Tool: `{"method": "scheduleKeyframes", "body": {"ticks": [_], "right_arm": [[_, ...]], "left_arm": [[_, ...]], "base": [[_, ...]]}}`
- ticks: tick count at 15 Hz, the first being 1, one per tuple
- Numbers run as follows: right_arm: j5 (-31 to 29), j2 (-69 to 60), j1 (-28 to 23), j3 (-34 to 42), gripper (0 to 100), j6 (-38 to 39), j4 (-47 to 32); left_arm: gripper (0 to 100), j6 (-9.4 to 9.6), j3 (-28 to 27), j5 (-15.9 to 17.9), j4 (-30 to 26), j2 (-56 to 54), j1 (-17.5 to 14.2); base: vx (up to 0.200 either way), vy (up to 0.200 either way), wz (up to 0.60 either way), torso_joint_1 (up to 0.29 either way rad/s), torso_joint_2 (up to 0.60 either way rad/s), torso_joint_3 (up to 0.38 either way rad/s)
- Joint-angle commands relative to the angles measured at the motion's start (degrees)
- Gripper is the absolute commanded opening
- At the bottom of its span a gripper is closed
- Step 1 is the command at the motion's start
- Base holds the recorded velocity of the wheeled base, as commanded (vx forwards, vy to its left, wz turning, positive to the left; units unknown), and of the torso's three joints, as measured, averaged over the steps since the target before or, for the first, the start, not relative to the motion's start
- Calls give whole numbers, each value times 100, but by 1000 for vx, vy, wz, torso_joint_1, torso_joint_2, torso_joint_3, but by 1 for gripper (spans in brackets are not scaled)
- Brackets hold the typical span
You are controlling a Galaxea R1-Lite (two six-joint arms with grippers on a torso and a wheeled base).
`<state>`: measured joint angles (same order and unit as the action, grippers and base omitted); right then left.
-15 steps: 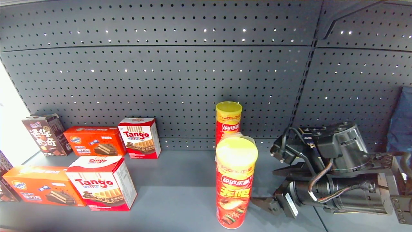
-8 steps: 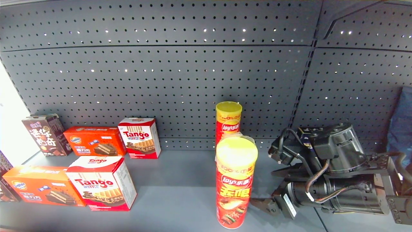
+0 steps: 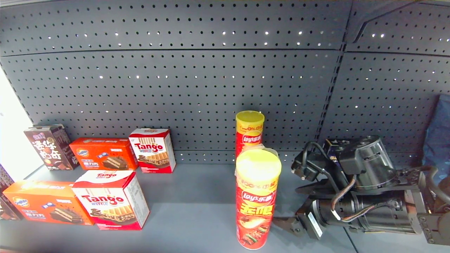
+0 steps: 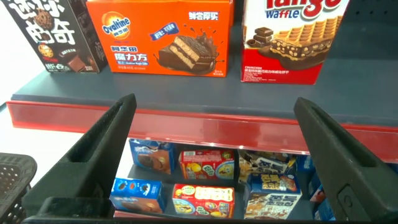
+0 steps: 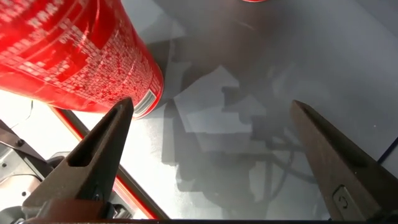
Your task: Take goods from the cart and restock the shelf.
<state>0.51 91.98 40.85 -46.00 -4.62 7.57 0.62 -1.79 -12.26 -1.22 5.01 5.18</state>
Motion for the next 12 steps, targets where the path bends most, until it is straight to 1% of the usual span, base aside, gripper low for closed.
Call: {"method": "scheduleKeyframes", "body": {"ticks": [1, 6, 9, 10, 11, 12], "right_arm": [[2, 31, 11, 3, 100, -4, 8], [2, -171, -51, 64, 100, 5, 8], [2, -962, -402, 91, 100, 172, 131], [-7, -1490, -736, 117, 100, 234, 131], [-7, -1797, -956, 196, 100, 234, 131], [-7, -2518, -1448, 539, 100, 190, 122]], "left_arm": [[100, -1, 3, -4, -1, 9, 0], [100, -1, 3, -4, -1, 9, 0], [100, -9, 3, -4, -1, 9, 0], [100, -53, 3, -4, -1, 9, 0], [100, -62, -5, -4, -10, 9, 0], [100, -71, -5, -4, -1, 9, 0]], "base": [[0, 0, 0, 0, 0, 0], [0, 0, 0, 0, 0, 0], [0, 0, 0, 0, 0, 0], [0, 0, 0, 0, 0, 0], [0, 0, 0, 0, 0, 0], [0, 0, 0, 0, 0, 0]]}}
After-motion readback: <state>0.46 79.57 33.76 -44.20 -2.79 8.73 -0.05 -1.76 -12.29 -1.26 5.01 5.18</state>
